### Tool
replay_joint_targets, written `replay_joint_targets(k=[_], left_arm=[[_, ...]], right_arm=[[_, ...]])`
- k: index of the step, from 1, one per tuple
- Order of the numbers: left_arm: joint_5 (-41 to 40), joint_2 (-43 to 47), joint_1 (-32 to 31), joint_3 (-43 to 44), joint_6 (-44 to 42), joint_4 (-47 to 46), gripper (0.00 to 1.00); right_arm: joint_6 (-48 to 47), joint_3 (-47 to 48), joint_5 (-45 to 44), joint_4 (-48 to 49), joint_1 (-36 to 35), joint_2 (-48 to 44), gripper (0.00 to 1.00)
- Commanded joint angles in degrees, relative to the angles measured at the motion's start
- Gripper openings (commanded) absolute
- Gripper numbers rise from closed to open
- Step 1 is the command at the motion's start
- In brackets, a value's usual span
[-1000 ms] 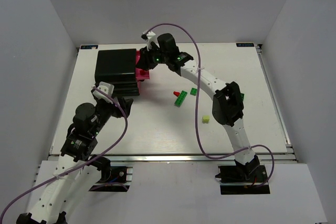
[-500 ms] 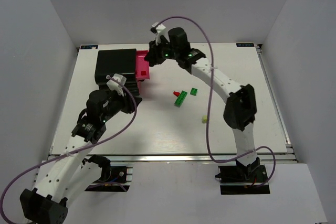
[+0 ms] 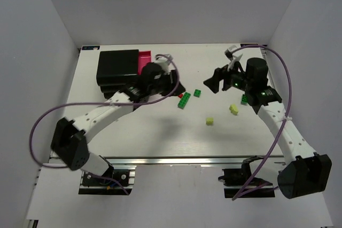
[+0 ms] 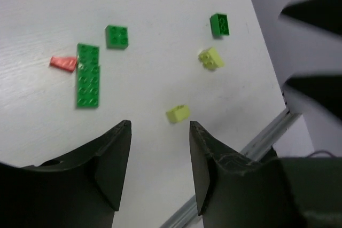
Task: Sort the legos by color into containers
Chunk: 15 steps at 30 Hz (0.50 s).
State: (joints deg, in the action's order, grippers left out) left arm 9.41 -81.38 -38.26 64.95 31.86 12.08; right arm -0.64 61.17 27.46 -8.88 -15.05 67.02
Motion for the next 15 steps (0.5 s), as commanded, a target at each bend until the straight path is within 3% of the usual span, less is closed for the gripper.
replay_joint_targets(k=[1, 2, 5, 6, 8, 15], left_arm=[[-13.2, -8.4, -5.8, 12.3, 5.6, 7.5, 0.58], [-15.5, -11.5, -8.0, 19.1, 6.4, 12.5, 0.59], [-23.5, -21.9, -10.2, 30.6, 10.9, 20.1, 0.59], [-26.3, -26.2, -10.2, 32.7, 14.6, 23.3, 0.58], [-29.0, -29.2, -10.7, 36.2, 17.8, 25.7, 0.57], [-35.0, -35.6, -10.1, 42.9, 27.3, 30.4, 0.56]], right_arm=[[0.2, -5.9, 4.1, -1.0, 3.8, -3.0, 0.78], [1.6, -6.9, 4.5, -0.8, 5.7, -4.4, 0.73], [3.2, -8.0, 7.3, -1.7, 9.9, -6.4, 0.44], [3.2, -7.9, 7.7, -1.9, 11.2, -7.2, 0.24], [3.4, -8.5, 8.0, -1.7, 12.9, -8.0, 0.12], [2.8, -9.9, 14.2, -2.2, 17.6, -7.4, 0.11]])
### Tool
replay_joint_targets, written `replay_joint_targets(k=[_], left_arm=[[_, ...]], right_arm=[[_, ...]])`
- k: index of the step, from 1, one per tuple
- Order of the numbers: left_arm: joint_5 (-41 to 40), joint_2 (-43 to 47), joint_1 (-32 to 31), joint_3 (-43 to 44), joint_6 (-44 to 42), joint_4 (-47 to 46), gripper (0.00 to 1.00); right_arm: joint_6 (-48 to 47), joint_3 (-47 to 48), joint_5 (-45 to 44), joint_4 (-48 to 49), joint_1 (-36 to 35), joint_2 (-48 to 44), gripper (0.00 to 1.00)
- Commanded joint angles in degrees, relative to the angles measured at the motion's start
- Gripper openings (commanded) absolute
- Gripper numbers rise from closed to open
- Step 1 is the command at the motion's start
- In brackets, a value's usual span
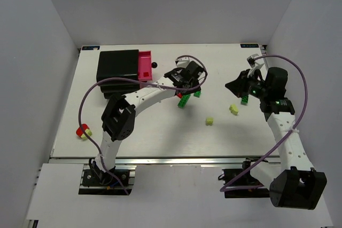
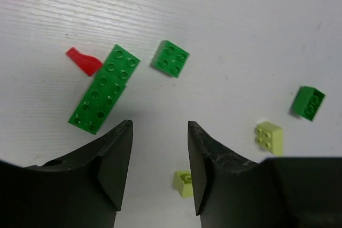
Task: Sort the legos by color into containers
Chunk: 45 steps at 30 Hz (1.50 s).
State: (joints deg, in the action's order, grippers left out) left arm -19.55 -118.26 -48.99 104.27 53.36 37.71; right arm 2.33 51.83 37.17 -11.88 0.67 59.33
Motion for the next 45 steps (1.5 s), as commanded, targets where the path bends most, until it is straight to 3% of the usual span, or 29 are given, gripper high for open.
replay_joint_targets(k=[1, 7, 19, 45], left_arm=[[-6.0, 0.1, 1.3, 4.1, 6.0, 5.0, 0.55], [-9.6, -5.4, 1.4, 7.0, 8.0, 7.9, 0.55], [-12.7, -11.7, 3.8, 12.1, 11.4, 13.7, 0.56], [-4.8, -15.4, 7.2, 8.3, 10.7, 10.2, 0.58]], right_arm=[[-0.2, -0.7, 5.3, 0.7, 2.4, 0.3, 0.11], [0.0, -2.4, 12.0, 1.7, 4.0, 0.4, 0.13], [-1.4, -3.2, 15.0, 1.3, 5.4, 0.1, 0.13], [-1.4, -3.3, 15.8, 1.4, 6.5, 1.8, 0.14]])
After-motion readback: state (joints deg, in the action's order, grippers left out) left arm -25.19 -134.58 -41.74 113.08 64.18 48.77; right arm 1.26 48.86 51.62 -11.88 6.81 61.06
